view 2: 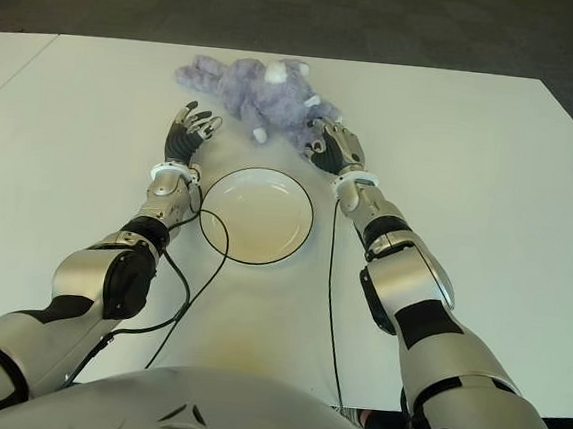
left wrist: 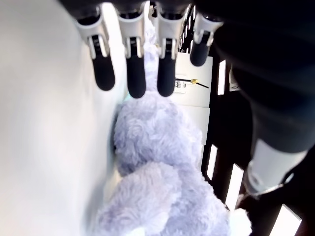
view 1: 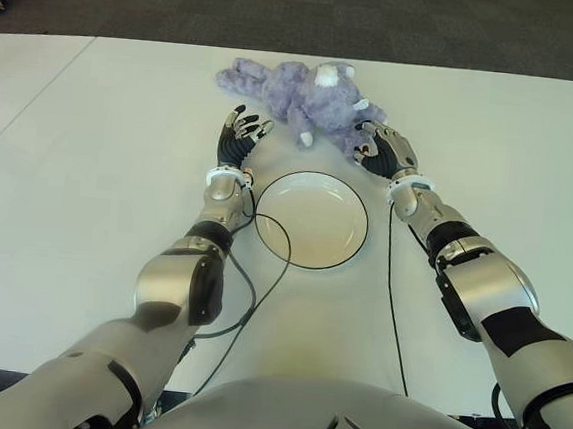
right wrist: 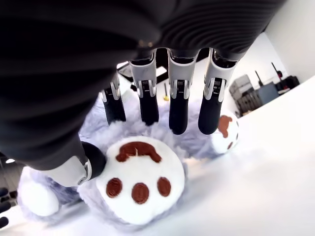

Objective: Put the doll into the plate.

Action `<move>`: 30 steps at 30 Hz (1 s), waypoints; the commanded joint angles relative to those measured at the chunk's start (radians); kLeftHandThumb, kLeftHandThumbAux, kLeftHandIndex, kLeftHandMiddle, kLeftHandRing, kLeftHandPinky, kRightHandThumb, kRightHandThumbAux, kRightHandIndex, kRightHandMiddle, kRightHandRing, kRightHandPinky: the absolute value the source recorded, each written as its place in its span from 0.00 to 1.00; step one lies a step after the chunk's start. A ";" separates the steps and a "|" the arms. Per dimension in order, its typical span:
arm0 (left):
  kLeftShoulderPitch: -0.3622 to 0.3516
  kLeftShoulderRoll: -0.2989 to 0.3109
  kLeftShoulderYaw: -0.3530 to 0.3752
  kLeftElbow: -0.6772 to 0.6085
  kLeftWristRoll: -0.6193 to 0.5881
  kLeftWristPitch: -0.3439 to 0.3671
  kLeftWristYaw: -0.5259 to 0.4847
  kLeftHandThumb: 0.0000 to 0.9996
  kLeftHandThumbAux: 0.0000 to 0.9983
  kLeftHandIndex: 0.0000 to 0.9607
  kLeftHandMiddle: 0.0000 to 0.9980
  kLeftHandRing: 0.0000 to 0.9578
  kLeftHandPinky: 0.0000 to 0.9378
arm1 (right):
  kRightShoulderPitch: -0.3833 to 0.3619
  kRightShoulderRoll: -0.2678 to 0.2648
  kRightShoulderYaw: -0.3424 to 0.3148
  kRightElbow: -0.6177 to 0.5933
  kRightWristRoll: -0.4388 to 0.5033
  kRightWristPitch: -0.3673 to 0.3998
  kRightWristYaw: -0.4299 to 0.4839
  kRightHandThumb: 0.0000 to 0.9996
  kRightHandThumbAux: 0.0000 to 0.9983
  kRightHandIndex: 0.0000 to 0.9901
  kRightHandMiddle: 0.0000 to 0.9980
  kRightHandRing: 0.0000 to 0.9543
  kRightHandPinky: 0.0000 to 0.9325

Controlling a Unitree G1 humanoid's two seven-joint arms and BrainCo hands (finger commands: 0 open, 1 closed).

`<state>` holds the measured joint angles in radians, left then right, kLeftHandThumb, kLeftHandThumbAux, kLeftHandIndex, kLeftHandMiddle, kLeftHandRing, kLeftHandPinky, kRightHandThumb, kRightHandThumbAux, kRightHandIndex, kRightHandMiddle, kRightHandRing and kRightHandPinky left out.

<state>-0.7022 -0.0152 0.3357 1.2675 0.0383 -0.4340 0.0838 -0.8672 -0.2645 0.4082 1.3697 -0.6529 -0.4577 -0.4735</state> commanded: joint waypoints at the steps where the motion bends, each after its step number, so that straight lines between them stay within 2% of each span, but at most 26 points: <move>1: 0.134 -0.035 -0.010 0.096 0.005 0.111 0.013 0.00 0.68 0.10 0.22 0.25 0.25 | 0.023 0.018 -0.018 0.010 0.018 0.024 0.019 0.55 0.63 0.19 0.16 0.18 0.25; 8: 0.130 -0.031 -0.022 0.097 0.018 0.135 0.038 0.00 0.66 0.11 0.24 0.27 0.27 | 0.053 0.006 -0.040 0.020 0.030 0.072 0.055 0.52 0.64 0.19 0.16 0.18 0.26; 14: 0.139 -0.027 -0.008 0.096 0.002 0.124 0.017 0.00 0.67 0.13 0.25 0.27 0.27 | 0.052 0.023 -0.072 0.021 0.053 0.123 0.097 0.50 0.65 0.18 0.14 0.17 0.25; 30: 0.141 -0.030 0.012 0.095 -0.017 0.118 -0.011 0.00 0.71 0.12 0.24 0.26 0.26 | 0.042 0.041 -0.094 0.017 0.066 0.169 0.130 0.52 0.69 0.19 0.13 0.17 0.27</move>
<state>-0.7010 -0.0144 0.3395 1.2670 0.0361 -0.4339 0.0752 -0.8519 -0.2303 0.3149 1.3664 -0.5902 -0.3311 -0.3748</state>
